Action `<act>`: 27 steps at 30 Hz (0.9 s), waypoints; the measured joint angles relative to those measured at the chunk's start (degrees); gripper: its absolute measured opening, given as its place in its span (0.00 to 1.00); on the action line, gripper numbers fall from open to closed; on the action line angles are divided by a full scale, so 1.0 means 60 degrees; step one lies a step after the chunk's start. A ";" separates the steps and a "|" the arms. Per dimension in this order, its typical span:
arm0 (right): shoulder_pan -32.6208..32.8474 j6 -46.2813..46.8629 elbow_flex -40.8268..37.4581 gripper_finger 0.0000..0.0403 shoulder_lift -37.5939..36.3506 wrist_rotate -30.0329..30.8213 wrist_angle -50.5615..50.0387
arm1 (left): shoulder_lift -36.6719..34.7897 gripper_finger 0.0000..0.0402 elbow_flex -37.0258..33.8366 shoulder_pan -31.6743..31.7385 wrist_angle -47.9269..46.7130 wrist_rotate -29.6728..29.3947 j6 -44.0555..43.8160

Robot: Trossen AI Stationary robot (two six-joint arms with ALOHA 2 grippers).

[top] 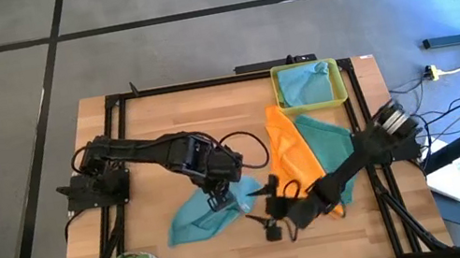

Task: Fold microfiber towels
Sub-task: Fold the left blue microfiber cloth

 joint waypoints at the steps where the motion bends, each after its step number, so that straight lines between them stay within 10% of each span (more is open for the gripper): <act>1: 0.0017 -0.0016 0.0393 0.70 0.0390 0.0064 -0.0091 | 0.0000 0.00 0.0000 0.0047 0.0000 0.0007 0.0116; 11: 0.0168 0.1344 0.4105 0.70 0.2832 0.3496 -0.4395 | 0.0004 0.00 0.0000 0.0064 0.0001 0.0383 0.0645; 27: 0.0427 0.6036 0.4237 0.62 0.2933 0.3865 -0.9830 | 0.0004 0.00 0.0000 -0.0572 0.0000 0.0332 0.0472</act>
